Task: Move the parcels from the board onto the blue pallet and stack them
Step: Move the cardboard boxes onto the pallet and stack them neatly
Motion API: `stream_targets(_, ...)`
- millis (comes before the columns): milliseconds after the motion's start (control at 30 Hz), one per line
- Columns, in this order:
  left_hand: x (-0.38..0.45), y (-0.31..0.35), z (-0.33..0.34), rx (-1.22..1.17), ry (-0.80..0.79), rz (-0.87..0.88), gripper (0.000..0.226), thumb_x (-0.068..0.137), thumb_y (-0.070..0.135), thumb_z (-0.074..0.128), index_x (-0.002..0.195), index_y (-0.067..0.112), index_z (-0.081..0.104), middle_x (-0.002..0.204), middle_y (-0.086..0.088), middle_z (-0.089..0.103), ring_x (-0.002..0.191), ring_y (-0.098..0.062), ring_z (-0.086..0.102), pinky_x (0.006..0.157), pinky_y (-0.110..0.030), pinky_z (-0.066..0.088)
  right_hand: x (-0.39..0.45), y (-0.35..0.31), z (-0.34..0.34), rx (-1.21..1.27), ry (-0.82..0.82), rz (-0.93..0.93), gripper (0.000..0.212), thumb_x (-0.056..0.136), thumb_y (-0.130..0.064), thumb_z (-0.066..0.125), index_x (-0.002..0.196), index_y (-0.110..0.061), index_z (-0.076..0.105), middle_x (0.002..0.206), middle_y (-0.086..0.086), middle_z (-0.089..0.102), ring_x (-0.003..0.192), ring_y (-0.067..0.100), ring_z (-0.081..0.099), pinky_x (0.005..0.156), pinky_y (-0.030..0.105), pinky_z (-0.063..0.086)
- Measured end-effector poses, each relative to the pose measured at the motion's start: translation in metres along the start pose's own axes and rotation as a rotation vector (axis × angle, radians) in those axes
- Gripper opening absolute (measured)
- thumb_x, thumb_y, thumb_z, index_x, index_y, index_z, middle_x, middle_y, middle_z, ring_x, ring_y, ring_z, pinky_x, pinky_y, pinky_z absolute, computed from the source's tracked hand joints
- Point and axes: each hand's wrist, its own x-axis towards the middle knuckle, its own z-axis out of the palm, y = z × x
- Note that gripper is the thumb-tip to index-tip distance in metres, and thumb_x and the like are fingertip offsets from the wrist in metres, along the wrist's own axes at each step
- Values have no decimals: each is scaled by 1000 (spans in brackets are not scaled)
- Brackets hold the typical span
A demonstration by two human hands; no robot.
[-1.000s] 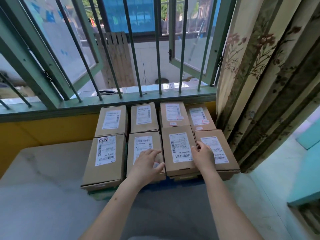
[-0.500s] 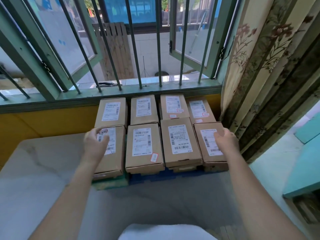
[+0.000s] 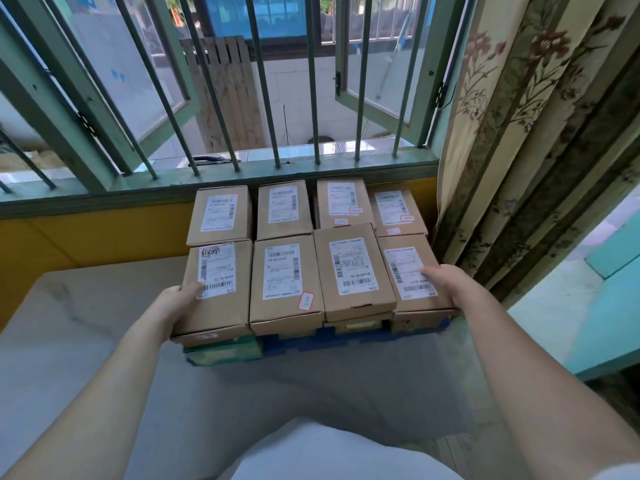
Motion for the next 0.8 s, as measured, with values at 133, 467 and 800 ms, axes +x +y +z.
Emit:
stream_targets(133,7,-2,1,5,-14,29,55,79,59,58,111,15,61,94,-10,72,81,-31,70,59,-38,56,5,2,1,-14,6,-9,39,95,-31,58,123,-4,59,78,4,66,66,17,64,50,24,42)
stream_targets(467,44,52,-16,92,167,213,89,79,75,41,143,12,39,139,-16,53,123,-39,51,98,-56,44,41,-52,-4,-195,258,-100,73,94,-60,39,144,-8,40,138,20,51,119,40,53,95,50,48)
stream_targets(800,106,98,1,313,170,174,77,88,67,42,137,8,46,118,-15,63,102,-34,60,69,-40,48,107,-105,21,-291,130,-106,77,91,-51,58,148,-5,34,143,19,48,125,38,50,102,44,44)
